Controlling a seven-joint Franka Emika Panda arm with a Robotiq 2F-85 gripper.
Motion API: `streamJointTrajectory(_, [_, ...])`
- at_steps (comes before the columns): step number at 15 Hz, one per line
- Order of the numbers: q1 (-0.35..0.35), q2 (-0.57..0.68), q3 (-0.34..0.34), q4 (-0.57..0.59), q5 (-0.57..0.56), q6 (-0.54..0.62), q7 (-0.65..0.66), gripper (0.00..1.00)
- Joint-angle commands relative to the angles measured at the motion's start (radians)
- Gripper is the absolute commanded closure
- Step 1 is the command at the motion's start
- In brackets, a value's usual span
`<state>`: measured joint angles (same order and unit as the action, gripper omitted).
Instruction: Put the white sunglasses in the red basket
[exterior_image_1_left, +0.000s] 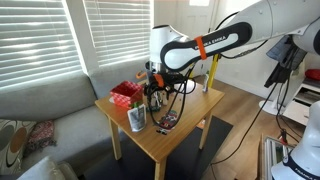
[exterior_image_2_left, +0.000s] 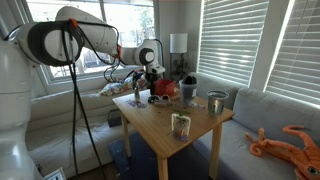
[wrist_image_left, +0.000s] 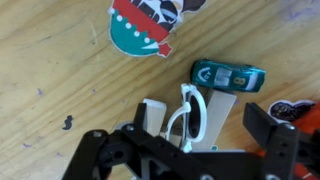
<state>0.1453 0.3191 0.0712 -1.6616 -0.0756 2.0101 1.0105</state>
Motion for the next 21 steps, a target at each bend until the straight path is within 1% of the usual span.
streamJointTrajectory(1, [0.031,0.087,-0.022,0.111,-0.003,-0.052,0.047,0.3])
streamJointTrajectory(5, [0.039,0.129,-0.032,0.168,-0.002,-0.079,0.049,0.61])
streamJointTrajectory(7, [0.043,0.138,-0.036,0.191,-0.003,-0.096,0.048,0.73])
streamJointTrajectory(8, [0.043,0.141,-0.037,0.201,-0.002,-0.105,0.047,0.81])
streamJointTrajectory(9, [0.044,0.14,-0.039,0.209,-0.002,-0.116,0.048,0.84])
streamJointTrajectory(11, [0.048,0.112,-0.045,0.205,-0.015,-0.121,0.049,0.84])
streamJointTrajectory(13, [0.054,0.058,-0.052,0.18,-0.043,-0.091,0.043,0.84])
streamJointTrajectory(15, [0.071,-0.005,-0.053,0.153,-0.104,-0.048,0.026,0.84])
streamJointTrajectory(18, [0.093,-0.068,-0.028,0.164,-0.189,-0.042,-0.046,0.84])
streamJointTrajectory(19, [0.1,-0.083,-0.022,0.168,-0.212,-0.023,-0.063,0.84])
streamJointTrajectory(20, [0.081,-0.036,-0.025,0.199,-0.163,-0.056,-0.037,0.84])
streamJointTrajectory(21, [0.086,-0.051,-0.02,0.2,-0.167,-0.059,-0.038,0.59])
